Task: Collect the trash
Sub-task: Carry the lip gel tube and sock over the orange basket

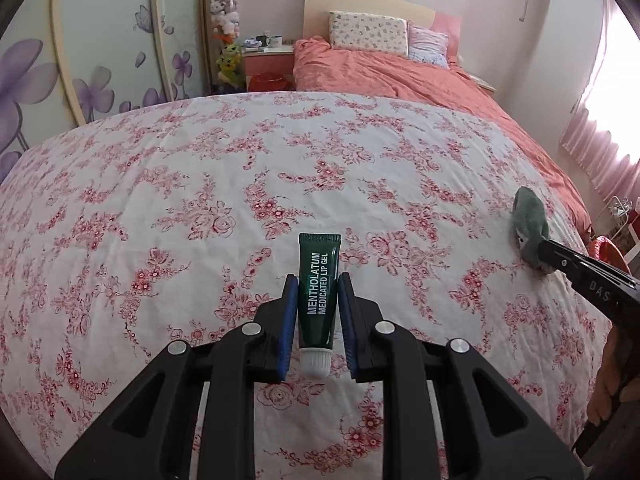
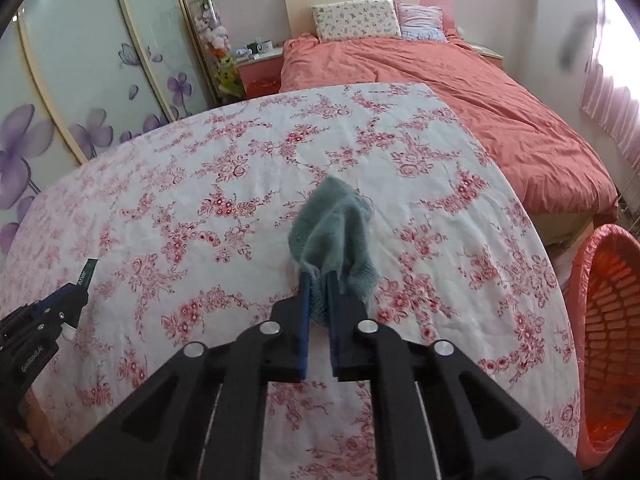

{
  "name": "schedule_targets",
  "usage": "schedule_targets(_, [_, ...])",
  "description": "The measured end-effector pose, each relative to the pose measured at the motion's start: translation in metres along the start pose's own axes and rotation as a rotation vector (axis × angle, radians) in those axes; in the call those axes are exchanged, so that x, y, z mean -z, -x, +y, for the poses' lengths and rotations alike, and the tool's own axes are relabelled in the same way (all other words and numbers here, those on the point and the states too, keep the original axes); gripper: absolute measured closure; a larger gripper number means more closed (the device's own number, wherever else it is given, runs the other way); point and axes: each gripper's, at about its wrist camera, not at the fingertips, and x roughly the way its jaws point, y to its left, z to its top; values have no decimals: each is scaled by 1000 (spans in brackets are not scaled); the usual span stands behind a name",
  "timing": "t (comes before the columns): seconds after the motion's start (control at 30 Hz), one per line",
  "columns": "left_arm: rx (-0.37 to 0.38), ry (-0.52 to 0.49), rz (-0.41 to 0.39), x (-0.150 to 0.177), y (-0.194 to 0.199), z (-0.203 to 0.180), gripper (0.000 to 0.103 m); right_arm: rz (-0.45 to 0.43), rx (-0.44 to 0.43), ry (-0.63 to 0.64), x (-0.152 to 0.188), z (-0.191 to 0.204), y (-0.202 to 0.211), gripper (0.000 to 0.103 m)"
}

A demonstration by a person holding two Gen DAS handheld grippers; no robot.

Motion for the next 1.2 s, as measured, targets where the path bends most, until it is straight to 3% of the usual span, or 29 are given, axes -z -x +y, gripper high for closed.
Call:
schedule_targets(0.67, [90, -90, -92, 0, 55, -65, 82, -211, 142, 10, 32, -48, 114, 96])
schedule_targets(1.2, [251, -188, -141, 11, 94, -145, 82, -341, 181, -101, 65, -111, 193, 96])
